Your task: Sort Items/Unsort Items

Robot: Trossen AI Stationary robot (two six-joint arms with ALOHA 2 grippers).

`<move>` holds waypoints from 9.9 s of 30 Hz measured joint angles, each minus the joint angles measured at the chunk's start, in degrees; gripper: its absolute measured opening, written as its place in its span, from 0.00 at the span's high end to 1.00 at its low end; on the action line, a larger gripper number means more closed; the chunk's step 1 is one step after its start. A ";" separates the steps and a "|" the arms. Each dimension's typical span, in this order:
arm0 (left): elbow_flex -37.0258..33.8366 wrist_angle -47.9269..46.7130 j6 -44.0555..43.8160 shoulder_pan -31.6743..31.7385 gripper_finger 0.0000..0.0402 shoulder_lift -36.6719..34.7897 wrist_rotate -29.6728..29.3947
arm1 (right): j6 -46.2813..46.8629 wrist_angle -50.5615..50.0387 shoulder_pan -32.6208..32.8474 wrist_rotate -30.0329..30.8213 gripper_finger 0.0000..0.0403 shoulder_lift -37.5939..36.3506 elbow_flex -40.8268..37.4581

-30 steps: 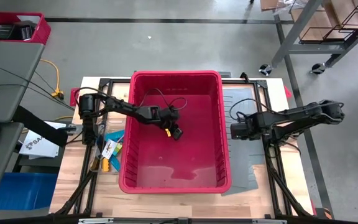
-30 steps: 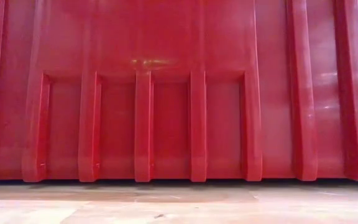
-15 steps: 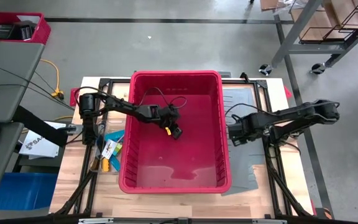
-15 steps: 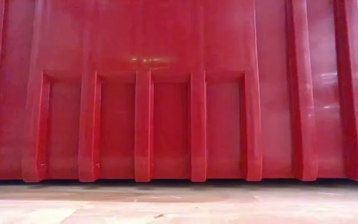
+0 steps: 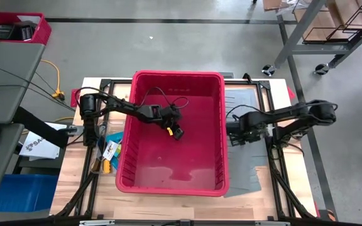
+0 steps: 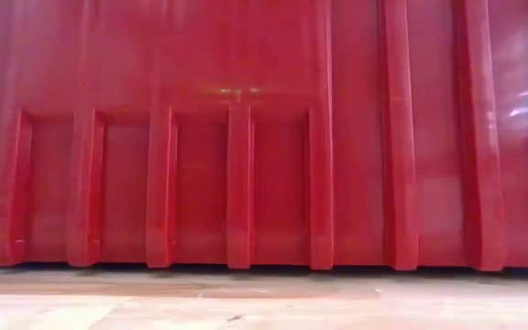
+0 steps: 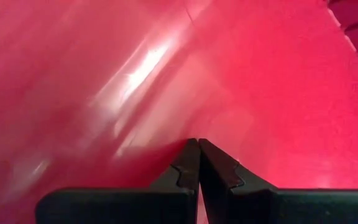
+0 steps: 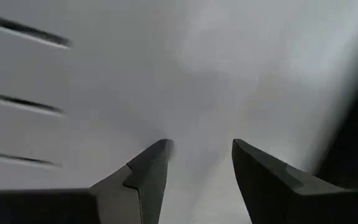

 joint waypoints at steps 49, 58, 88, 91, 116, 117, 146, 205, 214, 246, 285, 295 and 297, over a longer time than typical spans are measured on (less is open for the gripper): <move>-0.17 0.82 2.34 2.68 1.00 0.28 11.06 | 22.29 5.27 5.17 4.91 0.66 -30.52 -8.01; -0.17 1.22 3.06 2.72 1.00 0.28 10.55 | 24.01 3.19 10.40 3.22 0.78 -20.50 -7.69; -0.13 5.64 3.03 1.30 1.00 0.33 9.25 | 22.09 -9.83 18.40 2.53 1.00 10.05 3.13; -0.11 5.79 3.13 1.03 1.00 0.34 9.22 | 22.37 -9.91 19.37 2.12 1.00 11.20 3.22; -0.04 3.11 6.87 1.54 1.00 0.28 7.46 | 41.01 -4.61 33.55 10.48 1.00 -19.87 2.76; -0.04 3.09 6.16 1.54 1.00 0.28 7.45 | 41.09 -4.30 34.48 8.97 1.00 -19.78 2.76; -0.15 2.10 3.99 -4.20 1.00 0.28 10.25 | 55.34 36.53 45.93 10.67 0.45 -4.71 -10.26; 14.01 4.80 5.97 -21.02 1.00 11.63 4.75 | 50.45 25.09 59.29 2.46 0.45 -1.48 -6.45; 13.90 4.91 4.57 -20.99 1.00 11.58 3.87 | 41.86 25.40 59.75 10.69 0.45 -9.57 -7.32; 13.92 5.51 8.13 -20.88 1.00 11.63 3.16 | 45.10 28.04 63.20 13.84 0.45 -4.34 -8.86; 13.88 4.65 10.09 -21.98 1.00 11.45 0.32 | 44.42 34.75 59.55 18.91 0.45 -3.29 -8.87; 13.88 4.67 10.14 -22.07 1.00 11.40 -1.33 | 43.10 43.60 59.46 29.90 0.48 -3.10 -8.89; 13.88 4.69 10.71 -22.07 1.00 11.39 -1.43 | 42.73 43.56 59.44 30.16 0.53 -2.93 -8.89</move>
